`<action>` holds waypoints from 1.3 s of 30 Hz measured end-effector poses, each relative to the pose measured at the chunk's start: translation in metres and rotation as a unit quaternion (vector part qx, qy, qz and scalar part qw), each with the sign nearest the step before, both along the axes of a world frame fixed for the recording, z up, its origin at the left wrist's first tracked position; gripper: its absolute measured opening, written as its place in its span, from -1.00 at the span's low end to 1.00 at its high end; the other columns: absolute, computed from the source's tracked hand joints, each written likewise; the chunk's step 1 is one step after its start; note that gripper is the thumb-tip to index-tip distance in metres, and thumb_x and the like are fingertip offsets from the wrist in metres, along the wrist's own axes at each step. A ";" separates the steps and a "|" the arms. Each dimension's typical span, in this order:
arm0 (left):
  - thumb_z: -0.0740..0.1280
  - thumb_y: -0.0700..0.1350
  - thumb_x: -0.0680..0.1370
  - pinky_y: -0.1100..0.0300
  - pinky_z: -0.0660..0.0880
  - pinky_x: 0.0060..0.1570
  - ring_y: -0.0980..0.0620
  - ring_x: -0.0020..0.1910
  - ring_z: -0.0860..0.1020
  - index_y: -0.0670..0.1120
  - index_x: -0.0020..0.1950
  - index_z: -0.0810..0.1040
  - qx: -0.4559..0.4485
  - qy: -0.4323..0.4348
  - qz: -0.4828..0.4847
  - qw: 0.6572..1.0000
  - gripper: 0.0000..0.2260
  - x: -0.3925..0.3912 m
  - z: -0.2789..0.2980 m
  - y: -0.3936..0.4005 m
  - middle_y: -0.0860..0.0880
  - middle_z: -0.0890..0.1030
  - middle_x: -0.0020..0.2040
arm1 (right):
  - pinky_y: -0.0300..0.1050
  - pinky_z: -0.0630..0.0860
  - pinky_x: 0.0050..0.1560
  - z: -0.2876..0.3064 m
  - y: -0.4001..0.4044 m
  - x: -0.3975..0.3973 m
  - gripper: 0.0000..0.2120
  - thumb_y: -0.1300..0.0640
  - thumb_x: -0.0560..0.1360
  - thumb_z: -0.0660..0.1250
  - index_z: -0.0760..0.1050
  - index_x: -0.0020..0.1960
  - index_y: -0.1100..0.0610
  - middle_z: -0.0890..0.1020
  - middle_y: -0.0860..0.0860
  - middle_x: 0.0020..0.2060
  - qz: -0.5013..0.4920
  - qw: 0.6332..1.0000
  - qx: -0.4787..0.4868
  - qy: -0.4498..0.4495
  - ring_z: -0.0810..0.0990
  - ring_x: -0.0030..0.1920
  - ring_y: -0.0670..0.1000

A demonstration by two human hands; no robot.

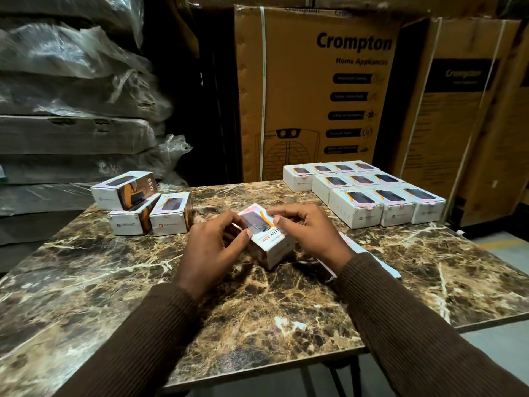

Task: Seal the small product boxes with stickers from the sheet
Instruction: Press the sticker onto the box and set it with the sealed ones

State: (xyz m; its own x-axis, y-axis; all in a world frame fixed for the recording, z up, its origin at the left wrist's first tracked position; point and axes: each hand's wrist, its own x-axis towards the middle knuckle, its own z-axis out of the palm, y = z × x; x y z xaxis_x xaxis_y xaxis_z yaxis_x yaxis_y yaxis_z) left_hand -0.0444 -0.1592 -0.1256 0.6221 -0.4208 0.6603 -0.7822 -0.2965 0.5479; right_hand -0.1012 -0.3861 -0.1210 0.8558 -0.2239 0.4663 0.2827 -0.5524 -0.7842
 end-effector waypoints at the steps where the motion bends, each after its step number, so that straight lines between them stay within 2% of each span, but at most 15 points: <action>1: 0.48 -0.08 0.61 0.28 0.65 -0.24 0.24 -0.20 0.69 -0.03 0.04 0.66 0.004 0.000 -0.002 1.000 -0.95 0.000 0.000 0.000 0.12 0.72 -0.15 | -0.20 0.55 0.05 -0.001 -0.001 0.001 -0.79 0.07 0.58 0.45 0.75 0.18 -0.02 0.74 -0.18 0.11 0.002 1.000 -0.003 0.011 0.66 0.14 -0.21; 4: 0.50 -0.06 0.60 0.25 0.66 -0.28 0.24 -0.24 0.69 -0.02 0.01 0.68 0.017 0.007 0.002 1.000 -0.94 0.001 0.000 -0.001 0.11 0.73 -0.18 | -0.10 0.59 0.13 -0.001 0.001 0.000 -0.69 -0.14 0.47 0.41 0.75 0.15 -0.09 0.74 -0.20 0.11 0.004 0.999 -0.015 0.043 0.66 0.17 -0.19; 7: 0.53 -0.05 0.56 0.25 0.63 -0.30 0.22 -0.27 0.68 0.01 -0.07 0.70 0.012 0.020 0.009 1.000 -0.94 0.009 0.004 -0.001 0.14 0.72 -0.24 | -0.17 0.55 0.02 0.000 0.000 -0.001 -0.80 -0.04 0.55 0.45 0.75 0.13 -0.06 0.75 -0.19 0.04 -0.007 0.999 -0.018 0.040 0.66 0.08 -0.24; 11: 0.53 -0.04 0.57 0.27 0.52 -0.28 0.19 -0.29 0.62 0.02 -0.16 0.69 -0.039 0.011 0.025 0.999 -0.88 0.027 0.017 -0.002 0.12 0.68 -0.29 | -0.29 0.46 -0.12 0.008 0.003 -0.010 -0.91 0.01 0.58 0.47 0.71 0.01 0.01 0.70 -0.13 -0.09 -0.027 0.996 -0.069 -0.049 0.63 -0.05 -0.16; 13: 0.53 -0.02 0.57 0.15 0.62 -0.11 0.16 -0.14 0.66 0.02 -0.07 0.72 -0.031 0.030 -0.005 0.999 -0.94 0.048 0.022 -0.007 0.10 0.72 -0.16 | -0.33 0.43 -0.15 0.012 0.009 -0.015 -0.88 0.01 0.57 0.48 0.65 -0.04 0.06 0.66 -0.10 -0.12 0.001 0.990 -0.119 -0.081 0.60 -0.09 -0.10; 16: 0.53 0.03 0.55 -0.12 0.59 0.28 0.07 0.22 0.65 0.10 0.20 0.71 0.049 0.124 -0.120 0.984 -0.77 0.071 0.031 -0.017 0.12 0.71 0.18 | -0.10 0.53 -0.12 0.012 0.019 -0.018 -0.82 -0.05 0.58 0.45 0.59 -0.08 0.04 0.61 -0.12 -0.16 0.029 0.968 -0.220 -0.118 0.56 -0.11 -0.09; 19: 0.46 -0.16 0.62 -0.11 0.52 0.41 0.02 0.30 0.64 -0.06 0.30 0.69 0.084 0.181 -0.187 0.962 -0.76 0.081 0.024 -0.027 0.02 0.70 0.27 | -0.05 0.56 -0.07 0.010 0.017 -0.017 -0.85 -0.06 0.56 0.46 0.60 -0.02 0.01 0.59 -0.14 -0.10 0.045 0.956 -0.269 -0.110 0.54 -0.07 -0.11; 21: 0.40 -0.21 0.65 -0.06 0.55 0.36 -0.04 0.24 0.67 -0.13 0.27 0.70 0.075 0.182 -0.201 0.960 -0.79 0.083 0.016 -0.028 -0.04 0.73 0.20 | -0.01 0.60 -0.03 0.008 0.016 -0.017 -0.83 -0.07 0.56 0.45 0.60 0.02 0.01 0.58 -0.13 -0.04 0.052 0.950 -0.296 -0.085 0.53 -0.02 -0.10; 23: 0.38 -0.22 0.66 0.02 0.61 0.20 -0.05 0.14 0.70 -0.16 0.20 0.71 0.035 0.203 -0.196 0.959 -0.83 0.084 0.012 -0.027 -0.04 0.76 0.11 | 0.01 0.60 -0.02 0.008 0.016 -0.017 -0.85 -0.06 0.56 0.43 0.61 0.03 0.01 0.56 -0.14 -0.01 0.063 0.946 -0.309 -0.080 0.52 0.00 -0.09; 25: 0.38 -0.26 0.65 0.23 0.57 -0.08 0.12 -0.11 0.68 -0.22 0.10 0.71 -0.002 0.224 -0.188 0.956 -0.89 0.086 0.009 -0.024 0.04 0.75 -0.10 | 0.04 0.57 -0.04 0.010 0.016 -0.018 -0.90 -0.02 0.55 0.41 0.62 0.02 -0.01 0.56 -0.12 -0.04 0.071 0.944 -0.312 -0.084 0.52 -0.01 -0.06; 27: 0.42 -0.27 0.63 0.34 0.45 -0.22 0.22 -0.26 0.56 -0.24 0.01 0.70 0.001 0.216 -0.177 0.960 -0.93 0.084 0.011 -0.020 0.09 0.68 -0.25 | 0.05 0.54 -0.02 0.012 0.014 -0.018 -0.90 -0.01 0.54 0.39 0.63 0.00 -0.02 0.56 -0.13 -0.05 0.060 0.942 -0.320 -0.079 0.52 0.00 -0.05; 31: 0.51 -0.23 0.57 0.32 0.44 -0.25 0.15 -0.28 0.55 -0.21 -0.08 0.69 0.008 0.236 -0.166 0.957 -0.93 0.086 0.014 -0.003 0.02 0.65 -0.28 | -0.02 0.54 0.05 0.010 0.010 -0.018 -0.95 0.11 0.57 0.37 0.60 0.00 0.01 0.55 -0.15 -0.02 0.034 0.949 -0.309 -0.051 0.51 0.03 -0.09; 35: 0.52 -0.25 0.56 0.32 0.47 -0.34 0.15 -0.33 0.53 -0.29 -0.07 0.62 0.019 0.255 -0.174 0.951 -0.87 0.075 0.019 0.003 0.00 0.61 -0.30 | -0.12 0.46 0.01 0.009 0.004 -0.012 -0.84 0.21 0.54 0.39 0.57 -0.01 -0.06 0.56 -0.17 -0.02 -0.032 0.954 -0.298 -0.030 0.53 0.02 -0.10; 37: 0.52 -0.24 0.56 0.29 0.49 -0.33 0.10 -0.35 0.54 -0.35 -0.04 0.58 0.034 0.247 -0.193 0.949 -0.81 0.066 0.017 0.004 0.00 0.62 -0.32 | -0.11 0.46 -0.02 0.008 0.002 -0.010 -0.77 0.24 0.51 0.40 0.54 -0.03 -0.10 0.55 -0.18 -0.05 -0.061 0.954 -0.292 -0.017 0.53 -0.01 -0.11; 39: 0.52 -0.19 0.57 0.26 0.53 -0.28 0.08 -0.33 0.57 -0.31 -0.03 0.59 0.042 0.244 -0.195 0.949 -0.80 0.059 0.014 0.005 0.00 0.64 -0.32 | -0.09 0.49 -0.06 0.008 0.002 -0.011 -0.75 0.28 0.49 0.39 0.56 -0.04 -0.08 0.58 -0.19 -0.08 -0.074 0.959 -0.274 -0.009 0.55 -0.04 -0.12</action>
